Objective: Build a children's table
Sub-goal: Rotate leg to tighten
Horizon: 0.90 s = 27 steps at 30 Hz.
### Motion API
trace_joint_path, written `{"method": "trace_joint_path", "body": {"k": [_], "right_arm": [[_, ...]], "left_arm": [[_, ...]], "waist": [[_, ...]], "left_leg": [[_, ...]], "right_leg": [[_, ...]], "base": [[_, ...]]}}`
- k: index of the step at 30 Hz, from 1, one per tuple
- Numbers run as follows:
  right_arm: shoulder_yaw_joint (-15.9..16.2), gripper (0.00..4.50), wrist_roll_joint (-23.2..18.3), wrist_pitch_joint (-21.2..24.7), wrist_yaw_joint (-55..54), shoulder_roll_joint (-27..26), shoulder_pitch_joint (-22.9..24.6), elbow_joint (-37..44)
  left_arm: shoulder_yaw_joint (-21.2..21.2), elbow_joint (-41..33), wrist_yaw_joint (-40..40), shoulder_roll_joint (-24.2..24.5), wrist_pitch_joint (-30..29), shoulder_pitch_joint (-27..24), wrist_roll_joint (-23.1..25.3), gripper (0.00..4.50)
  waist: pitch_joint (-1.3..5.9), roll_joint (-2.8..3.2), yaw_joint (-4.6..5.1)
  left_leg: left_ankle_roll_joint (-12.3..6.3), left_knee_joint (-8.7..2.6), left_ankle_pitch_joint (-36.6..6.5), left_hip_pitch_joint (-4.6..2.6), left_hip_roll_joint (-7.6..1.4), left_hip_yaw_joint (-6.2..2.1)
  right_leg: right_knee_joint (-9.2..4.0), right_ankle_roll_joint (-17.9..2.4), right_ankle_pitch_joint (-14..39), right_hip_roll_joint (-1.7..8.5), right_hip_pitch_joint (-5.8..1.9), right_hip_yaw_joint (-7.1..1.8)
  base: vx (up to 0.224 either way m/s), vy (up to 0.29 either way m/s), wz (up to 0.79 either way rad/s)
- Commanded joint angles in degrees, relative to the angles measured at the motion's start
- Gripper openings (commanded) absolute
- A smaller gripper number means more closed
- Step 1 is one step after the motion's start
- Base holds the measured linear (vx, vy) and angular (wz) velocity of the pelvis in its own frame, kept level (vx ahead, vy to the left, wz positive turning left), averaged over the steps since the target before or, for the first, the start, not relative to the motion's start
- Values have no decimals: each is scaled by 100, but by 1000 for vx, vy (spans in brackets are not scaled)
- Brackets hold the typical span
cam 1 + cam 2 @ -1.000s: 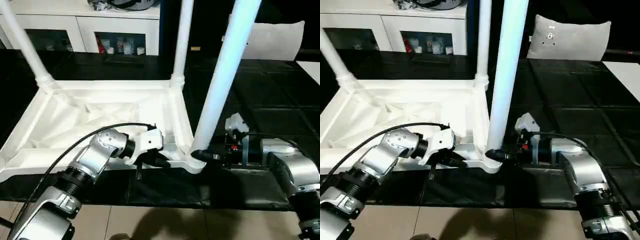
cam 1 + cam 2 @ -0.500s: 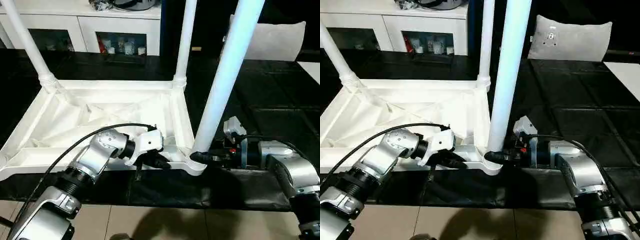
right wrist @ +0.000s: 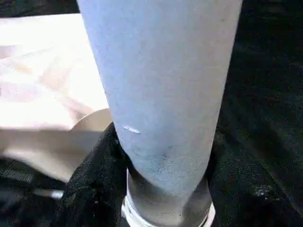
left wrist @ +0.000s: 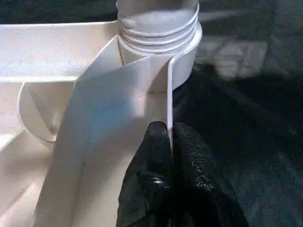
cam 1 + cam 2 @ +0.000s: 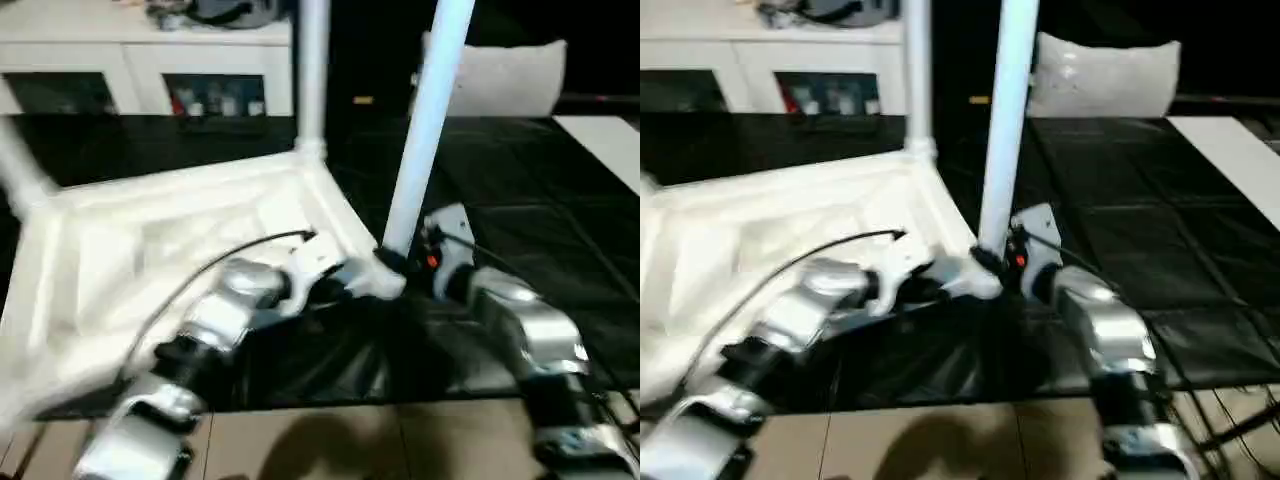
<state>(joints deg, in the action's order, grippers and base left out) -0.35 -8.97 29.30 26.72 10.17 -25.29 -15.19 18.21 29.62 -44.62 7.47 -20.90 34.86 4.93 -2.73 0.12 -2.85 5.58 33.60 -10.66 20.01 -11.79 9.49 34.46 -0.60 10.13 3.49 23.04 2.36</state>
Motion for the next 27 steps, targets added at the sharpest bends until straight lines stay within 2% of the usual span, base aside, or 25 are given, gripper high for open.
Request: {"method": "trace_joint_path", "body": {"k": [1,4,5,7,11,12,14,18,20,21,24,26,27], "right_arm": [[154,204,33,255,-239,-230,43,-242],[31,204,-93,226,-260,-367,31,-250],[21,256,-111,226,-249,-375,30,-249],[-1,269,-228,204,-69,-333,89,-93],[-14,317,-346,138,227,-186,143,50],[4,317,-365,151,373,-89,162,87],[66,349,-371,170,734,167,204,143],[126,369,-434,129,1460,778,252,196],[176,399,-434,28,1750,1019,272,230],[176,402,-434,28,1750,1019,272,230],[286,402,-485,-112,2439,1474,308,326],[409,402,-576,-236,3046,1789,359,430],[415,402,-580,-248,3073,1801,363,434]], "left_arm": [[-4,28,169,-261,-5,60,-85,0],[-16,9,215,-292,-32,60,-23,0],[-17,11,219,-291,-33,61,-19,0],[38,-6,155,-177,63,25,-5,0],[88,-41,-33,-64,265,-1,0,0],[95,-55,-120,-17,367,-13,-9,0],[128,-65,-313,101,596,-29,-16,0],[311,-108,-1008,453,1100,-82,-52,0],[360,-128,-1233,569,1198,-91,-74,0],[360,-128,-1233,569,1198,-91,-74,0],[446,-190,-1711,773,1236,-112,-170,0],[511,-314,-2256,945,1316,-174,-336,0],[512,-319,-2273,951,1317,-176,-342,0]], "waist": [[303,-53,-31],[316,-41,-40],[316,-43,-40],[315,-34,-38],[317,-55,-66],[321,-55,-69],[334,-61,-86],[357,-59,-121],[357,-66,-141],[354,-63,-151],[347,-59,-205],[351,-44,-260],[349,-49,-265]], "left_leg": [[-89,-416,-1429,28,-22,-12],[-118,-417,-1350,32,-33,-5],[-122,-421,-1337,34,-36,-4],[-130,-426,-1329,31,-45,-2],[-169,-423,-1248,39,-42,10],[-176,-421,-1223,43,-44,10],[-208,-416,-1078,56,-47,11],[-286,-392,-851,53,-59,25],[-319,-382,-769,52,-61,37],[-328,-383,-784,45,-64,36],[-321,-385,-856,25,-81,42],[-333,-382,-854,8,-97,44],[-352,-382,-858,14,-102,47]], "right_leg": [[-572,-563,2561,340,-220,-163],[-552,-624,2317,341,-235,-176],[-546,-642,2262,341,-239,-176],[-531,-725,2084,341,-246,-179],[-531,-728,2039,352,-266,-185],[-525,-727,2009,352,-272,-185],[-502,-752,1804,352,-290,-188],[-445,-938,1272,358,-317,-192],[-424,-1032,1106,351,-322,-193],[-428,-1047,1121,352,-316,-189],[-428,-1072,1233,361,-310,-190],[-406,-1122,1107,361,-307,-199],[-401,-1136,1053,363,-310,-203]], "base": [[0,0,0],[0,0,0],[0,0,0],[0,0,0],[0,0,0],[0,0,0],[0,0,0],[0,0,0],[0,0,0],[0,0,0],[0,0,0],[0,0,0],[0,0,0]]}}
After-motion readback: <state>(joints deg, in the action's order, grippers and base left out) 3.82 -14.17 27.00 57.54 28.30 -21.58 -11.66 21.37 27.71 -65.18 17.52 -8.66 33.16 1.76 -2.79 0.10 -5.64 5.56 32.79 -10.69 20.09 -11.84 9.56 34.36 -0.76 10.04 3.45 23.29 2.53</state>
